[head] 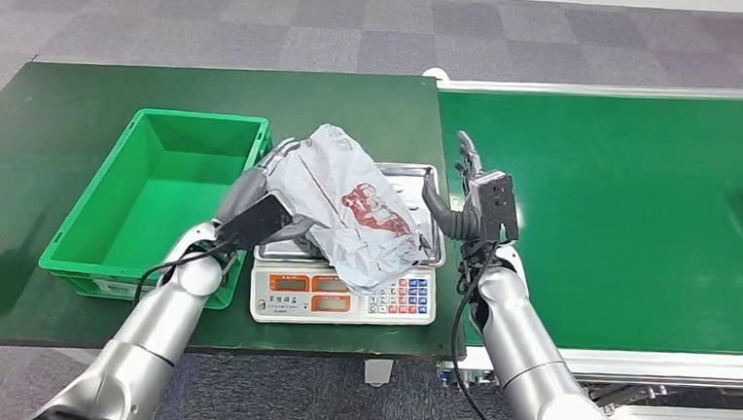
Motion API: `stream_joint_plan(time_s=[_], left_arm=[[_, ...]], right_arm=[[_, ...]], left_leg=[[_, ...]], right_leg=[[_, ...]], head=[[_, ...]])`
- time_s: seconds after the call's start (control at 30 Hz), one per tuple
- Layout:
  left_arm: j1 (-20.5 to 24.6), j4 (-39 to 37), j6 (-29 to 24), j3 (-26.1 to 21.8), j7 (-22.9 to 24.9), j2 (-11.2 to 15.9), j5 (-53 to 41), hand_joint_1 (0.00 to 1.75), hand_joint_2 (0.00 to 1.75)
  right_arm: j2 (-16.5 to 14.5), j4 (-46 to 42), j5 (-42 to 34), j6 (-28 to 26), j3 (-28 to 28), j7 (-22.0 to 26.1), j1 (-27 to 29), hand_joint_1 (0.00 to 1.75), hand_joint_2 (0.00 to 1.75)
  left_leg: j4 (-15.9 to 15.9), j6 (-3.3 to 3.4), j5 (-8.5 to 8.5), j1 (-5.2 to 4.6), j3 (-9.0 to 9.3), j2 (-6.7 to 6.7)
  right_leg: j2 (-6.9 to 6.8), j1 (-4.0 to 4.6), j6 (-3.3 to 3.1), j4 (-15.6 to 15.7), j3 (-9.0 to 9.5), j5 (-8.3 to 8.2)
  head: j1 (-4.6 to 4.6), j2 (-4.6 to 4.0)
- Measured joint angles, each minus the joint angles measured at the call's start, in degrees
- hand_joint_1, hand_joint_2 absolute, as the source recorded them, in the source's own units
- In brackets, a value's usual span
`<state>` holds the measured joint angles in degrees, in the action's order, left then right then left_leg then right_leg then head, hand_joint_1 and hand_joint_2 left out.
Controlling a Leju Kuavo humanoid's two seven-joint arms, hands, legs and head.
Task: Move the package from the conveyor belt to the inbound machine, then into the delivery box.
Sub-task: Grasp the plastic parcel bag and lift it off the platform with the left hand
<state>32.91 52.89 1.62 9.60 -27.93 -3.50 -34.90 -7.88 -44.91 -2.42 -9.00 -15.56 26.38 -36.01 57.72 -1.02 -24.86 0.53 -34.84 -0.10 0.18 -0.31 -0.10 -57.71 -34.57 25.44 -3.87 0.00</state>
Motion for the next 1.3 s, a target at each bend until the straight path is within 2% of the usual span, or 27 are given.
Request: stream_joint_plan(time_s=[0.2,0.3,0.63,0.73,0.83,0.93,1.03,1.17,1.3], left_arm=[[11.2,-12.3,0.7,6.1,0.8,-0.1,-7.9,0.00,1.75],[15.7,-17.5,2.8,9.6,1.7,-0.2,-11.8,0.00,1.75],[27.5,-29.8,27.0,20.5,0.0,0.7,-19.4,0.00,1.75],[29.7,-31.4,31.5,22.8,-1.2,1.1,-19.7,0.00,1.75],[30.6,-32.2,33.3,24.3,-3.3,1.4,-19.1,0.00,1.75],[30.7,-32.5,32.6,25.2,-5.3,1.6,-18.2,0.00,1.75],[30.3,-32.4,29.5,25.9,-6.6,1.5,-17.0,0.00,1.75],[29.0,-31.9,21.7,26.0,-6.9,0.8,-14.7,0.00,1.75],[26.4,-31.3,11.1,26.0,-6.8,-0.2,-12.6,0.00,1.75]], right_arm=[[0.1,0.1,0.0,0.7,0.2,-0.3,-0.4,0.00,1.75],[0.1,0.2,0.0,1.6,0.2,-0.3,-0.9,0.00,1.75],[-0.2,2.3,-0.7,2.9,-0.4,-0.3,-4.0,0.00,1.75],[-0.2,2.7,-1.1,2.9,-0.7,-0.3,-4.5,0.00,1.75],[-0.2,2.9,-1.5,3.2,-1.0,-0.3,-4.6,0.00,1.75],[-0.1,2.9,-1.8,3.4,-1.5,-0.3,-4.6,0.00,1.75],[-0.1,2.9,-2.2,3.6,-1.7,-0.2,-4.7,0.00,1.75],[-0.1,2.9,-3.2,3.7,-2.1,-0.1,-5.0,0.00,1.75],[-0.1,2.9,-4.2,3.7,-2.5,0.4,-5.4,0.00,1.75]], left_leg=[[0.0,0.01,0.01,-0.01,-0.02,0.00],[0.0,0.01,0.01,-0.01,-0.02,0.00],[0.0,-0.01,0.03,0.01,-0.03,-0.01],[0.0,-0.01,0.04,0.00,-0.04,-0.02],[0.0,-0.01,0.04,0.00,-0.03,-0.02],[0.0,-0.01,0.04,0.00,-0.03,-0.02],[0.0,-0.01,0.04,0.00,-0.03,-0.02],[0.0,-0.01,0.04,-0.01,-0.04,-0.02],[0.0,-0.01,0.03,-0.02,-0.02,-0.02]], right_leg=[[0.01,-0.01,0.03,0.0,0.01,-0.03],[0.01,-0.01,0.03,0.0,0.01,-0.03],[0.01,0.01,0.03,0.0,0.01,-0.03],[0.01,0.01,0.03,0.0,0.02,-0.03],[0.01,0.00,0.03,0.0,0.02,-0.03],[0.01,0.00,0.03,0.0,0.02,-0.03],[0.01,0.00,0.03,0.0,0.02,-0.03],[0.01,-0.01,0.03,0.0,0.02,-0.03],[0.01,-0.02,0.03,0.0,0.04,-0.03]], head=[[0.01,0.00],[0.01,0.00],[-0.01,0.00],[0.01,0.00],[0.01,0.00],[0.01,0.00],[0.00,0.00],[0.01,0.00],[0.01,0.00]])
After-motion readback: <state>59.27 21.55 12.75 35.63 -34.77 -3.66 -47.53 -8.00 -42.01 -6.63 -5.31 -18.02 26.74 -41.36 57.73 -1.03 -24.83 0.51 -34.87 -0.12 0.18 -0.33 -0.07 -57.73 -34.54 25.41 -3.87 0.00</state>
